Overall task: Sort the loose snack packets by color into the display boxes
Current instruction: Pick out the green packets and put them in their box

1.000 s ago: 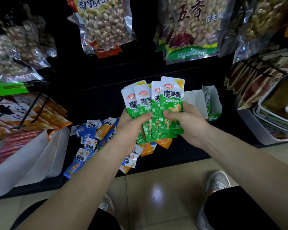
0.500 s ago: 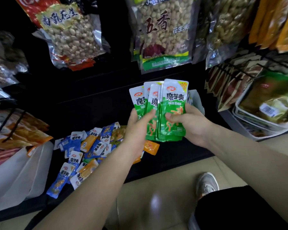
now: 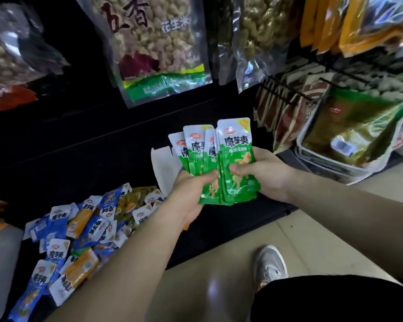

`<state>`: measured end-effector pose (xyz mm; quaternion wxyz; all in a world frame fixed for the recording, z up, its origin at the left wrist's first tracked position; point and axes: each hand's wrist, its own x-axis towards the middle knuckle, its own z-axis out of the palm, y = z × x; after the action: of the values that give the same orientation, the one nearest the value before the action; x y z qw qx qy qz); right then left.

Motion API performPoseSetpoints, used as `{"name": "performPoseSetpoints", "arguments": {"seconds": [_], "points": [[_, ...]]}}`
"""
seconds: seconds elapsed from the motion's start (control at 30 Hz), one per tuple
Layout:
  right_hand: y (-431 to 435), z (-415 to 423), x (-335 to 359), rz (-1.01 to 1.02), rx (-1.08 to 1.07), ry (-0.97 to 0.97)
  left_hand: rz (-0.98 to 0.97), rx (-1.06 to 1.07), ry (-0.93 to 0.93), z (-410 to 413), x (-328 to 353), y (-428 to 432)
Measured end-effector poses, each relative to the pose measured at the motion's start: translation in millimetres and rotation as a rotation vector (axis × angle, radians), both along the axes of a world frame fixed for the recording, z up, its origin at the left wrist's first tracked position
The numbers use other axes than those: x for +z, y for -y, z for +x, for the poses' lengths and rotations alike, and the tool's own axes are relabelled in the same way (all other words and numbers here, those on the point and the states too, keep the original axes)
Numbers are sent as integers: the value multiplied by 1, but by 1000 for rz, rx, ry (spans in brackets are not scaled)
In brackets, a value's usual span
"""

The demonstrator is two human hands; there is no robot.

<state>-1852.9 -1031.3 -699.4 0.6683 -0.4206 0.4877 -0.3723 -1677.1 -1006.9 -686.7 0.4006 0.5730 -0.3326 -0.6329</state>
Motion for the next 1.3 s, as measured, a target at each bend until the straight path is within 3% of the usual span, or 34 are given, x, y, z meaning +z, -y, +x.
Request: {"name": "performPoseSetpoints", "arguments": {"seconds": [0.37,0.53,0.67,1.13,1.3], "points": [[22,-20,-80,26,-271,55,96,36,-47,-28,-68,31],[24,-19,-103,82,-153,92,71,49,-37,-35,-87,36],[29,-19,-118,73,-264,33,145,74,-197,-31,-100,43],[27,-21,-137,142,-295,166,95,128,-125,-25,-130,47],[25,-19,-140,107,-234,149,76,89,-201,-26,-131,47]]}}
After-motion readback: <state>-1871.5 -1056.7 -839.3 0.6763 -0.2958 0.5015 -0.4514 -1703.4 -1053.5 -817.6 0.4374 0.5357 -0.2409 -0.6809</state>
